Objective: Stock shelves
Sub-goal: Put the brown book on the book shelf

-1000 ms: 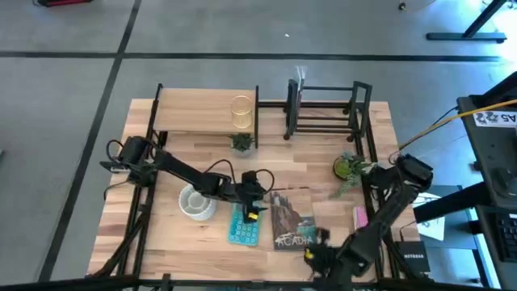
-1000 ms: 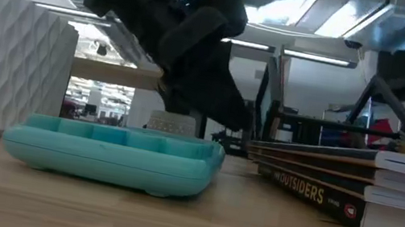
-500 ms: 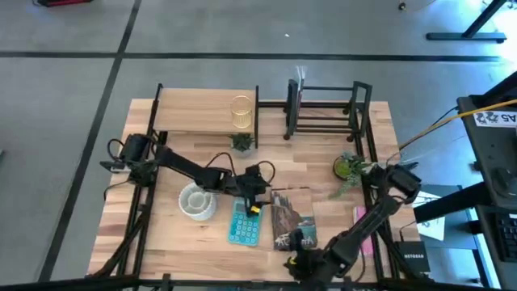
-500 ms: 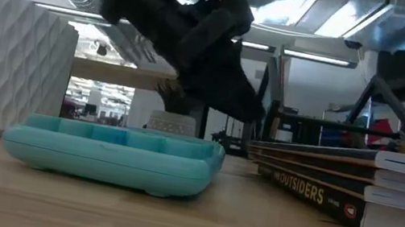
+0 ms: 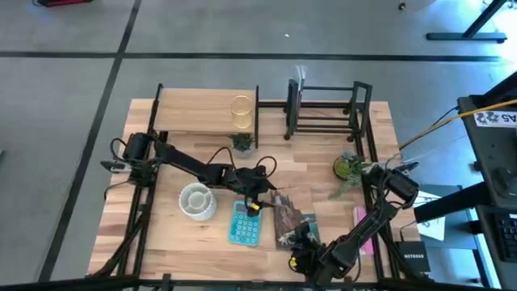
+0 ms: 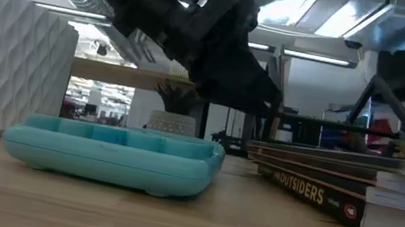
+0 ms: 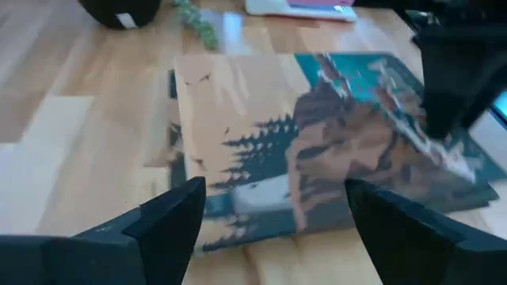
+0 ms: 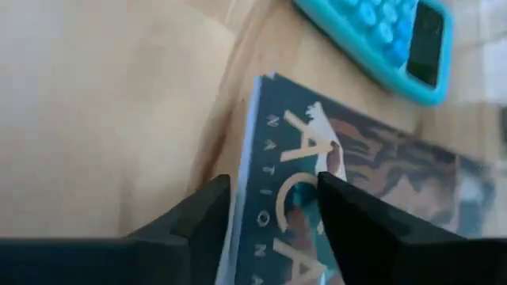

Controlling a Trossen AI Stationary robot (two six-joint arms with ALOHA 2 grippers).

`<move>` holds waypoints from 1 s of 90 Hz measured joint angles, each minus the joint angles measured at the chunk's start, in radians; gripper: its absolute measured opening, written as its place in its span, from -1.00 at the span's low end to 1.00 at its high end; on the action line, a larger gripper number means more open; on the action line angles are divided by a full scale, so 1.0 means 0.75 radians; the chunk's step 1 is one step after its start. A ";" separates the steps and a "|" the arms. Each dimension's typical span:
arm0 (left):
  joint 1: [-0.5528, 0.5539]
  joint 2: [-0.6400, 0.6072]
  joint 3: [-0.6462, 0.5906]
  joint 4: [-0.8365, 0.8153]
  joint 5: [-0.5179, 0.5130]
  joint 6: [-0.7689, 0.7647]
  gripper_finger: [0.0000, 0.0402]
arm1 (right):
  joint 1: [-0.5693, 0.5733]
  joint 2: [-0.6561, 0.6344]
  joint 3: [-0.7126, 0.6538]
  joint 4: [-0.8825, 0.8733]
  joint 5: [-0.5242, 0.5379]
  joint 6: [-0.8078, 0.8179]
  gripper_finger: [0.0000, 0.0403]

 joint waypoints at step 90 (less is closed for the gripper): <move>-0.126 0.001 0.036 0.102 -0.029 0.123 0.47 | -0.020 0.017 0.276 -0.884 -0.092 1.875 0.55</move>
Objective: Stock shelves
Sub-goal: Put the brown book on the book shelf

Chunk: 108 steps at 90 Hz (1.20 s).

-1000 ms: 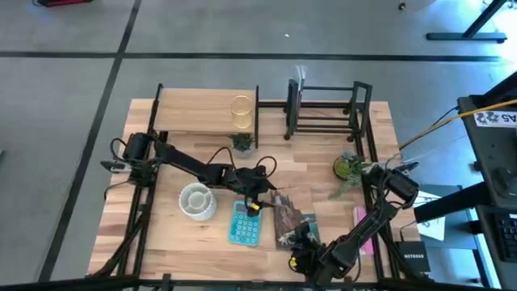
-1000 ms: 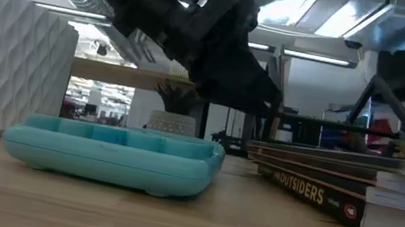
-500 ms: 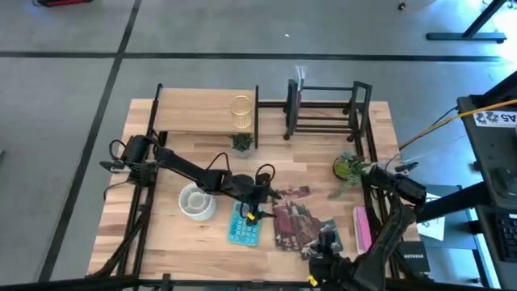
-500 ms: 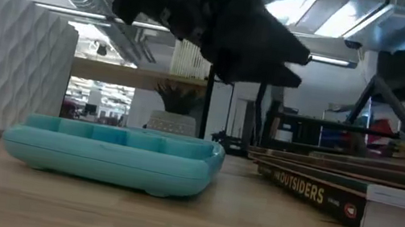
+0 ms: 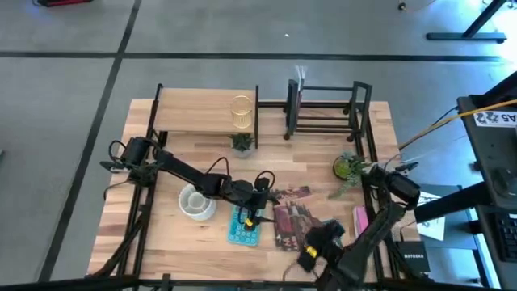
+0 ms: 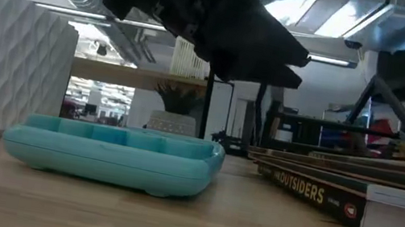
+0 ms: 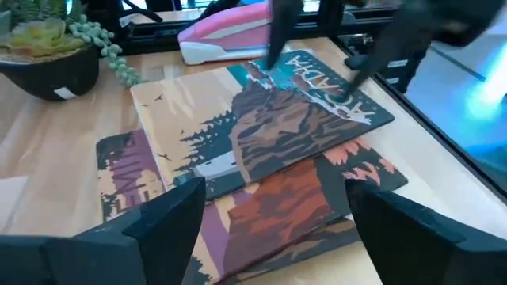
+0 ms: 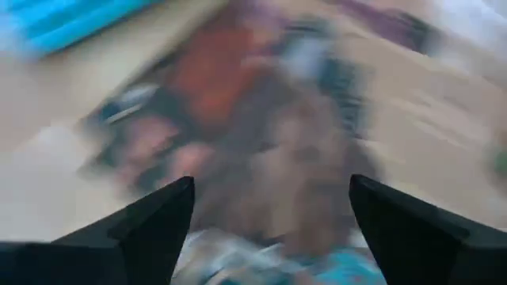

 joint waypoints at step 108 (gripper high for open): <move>-0.087 -0.105 -0.001 -0.220 -0.115 -0.018 0.47 | 0.128 -0.001 0.095 0.310 -0.144 -1.502 0.19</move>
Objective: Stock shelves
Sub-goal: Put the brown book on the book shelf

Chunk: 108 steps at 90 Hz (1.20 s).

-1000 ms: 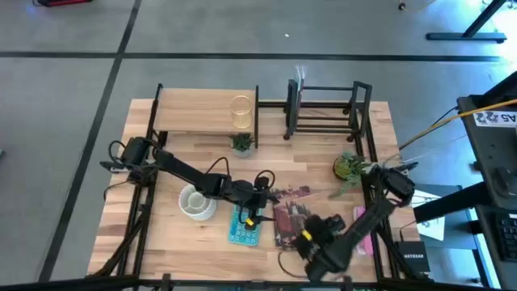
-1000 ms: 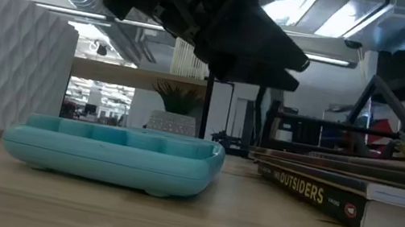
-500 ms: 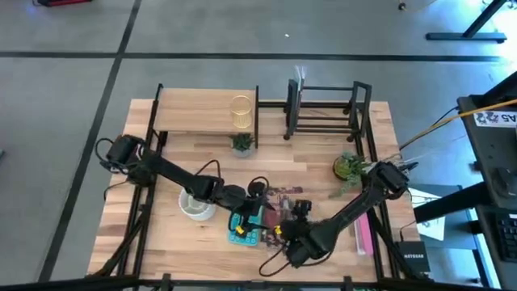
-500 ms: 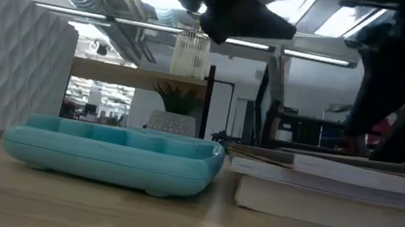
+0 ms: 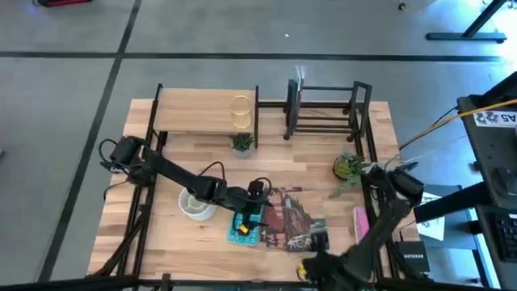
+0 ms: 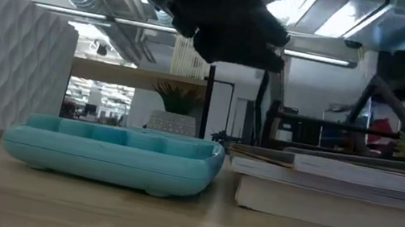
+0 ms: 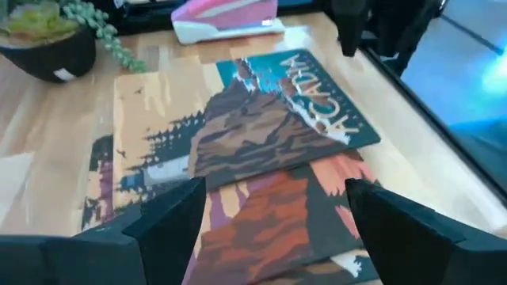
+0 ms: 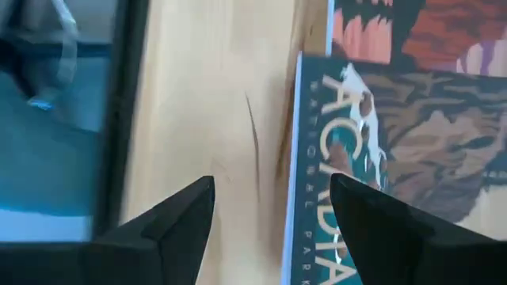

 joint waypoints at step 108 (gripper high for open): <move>-0.007 0.006 -0.001 -0.029 -0.006 0.001 0.47 | -0.070 0.323 -0.032 -0.432 0.211 0.322 -0.76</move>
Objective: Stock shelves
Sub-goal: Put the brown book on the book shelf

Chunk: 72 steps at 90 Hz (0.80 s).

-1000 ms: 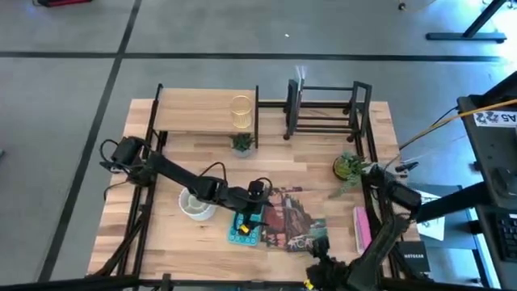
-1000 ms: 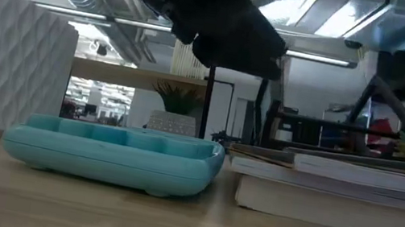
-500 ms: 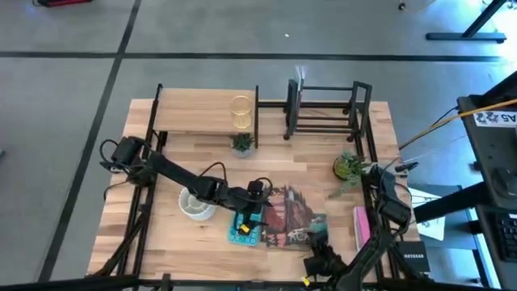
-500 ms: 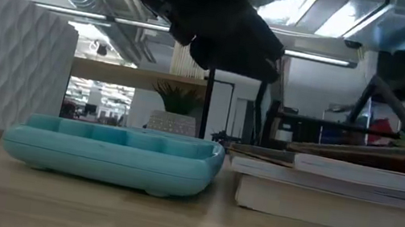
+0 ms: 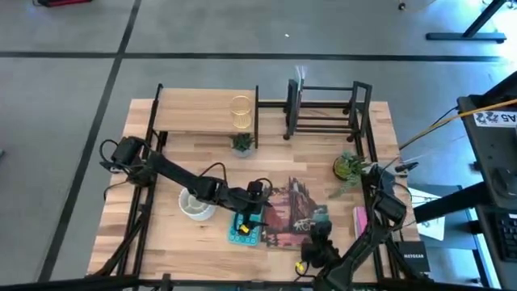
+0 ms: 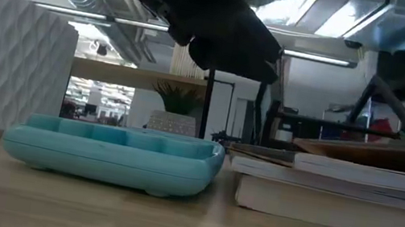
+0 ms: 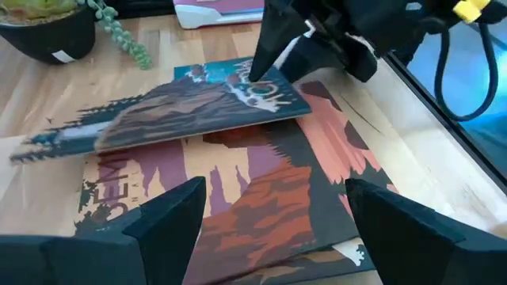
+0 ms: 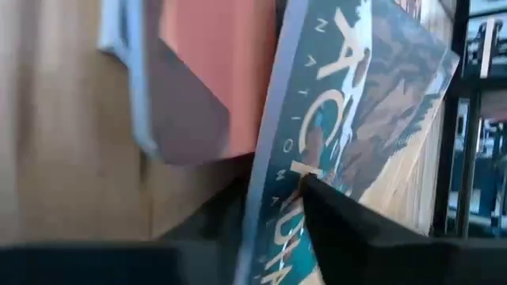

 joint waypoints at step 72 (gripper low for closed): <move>-0.109 0.108 -0.001 0.276 -0.369 0.980 0.47 | 0.039 -0.021 0.384 -0.251 0.323 0.078 -0.99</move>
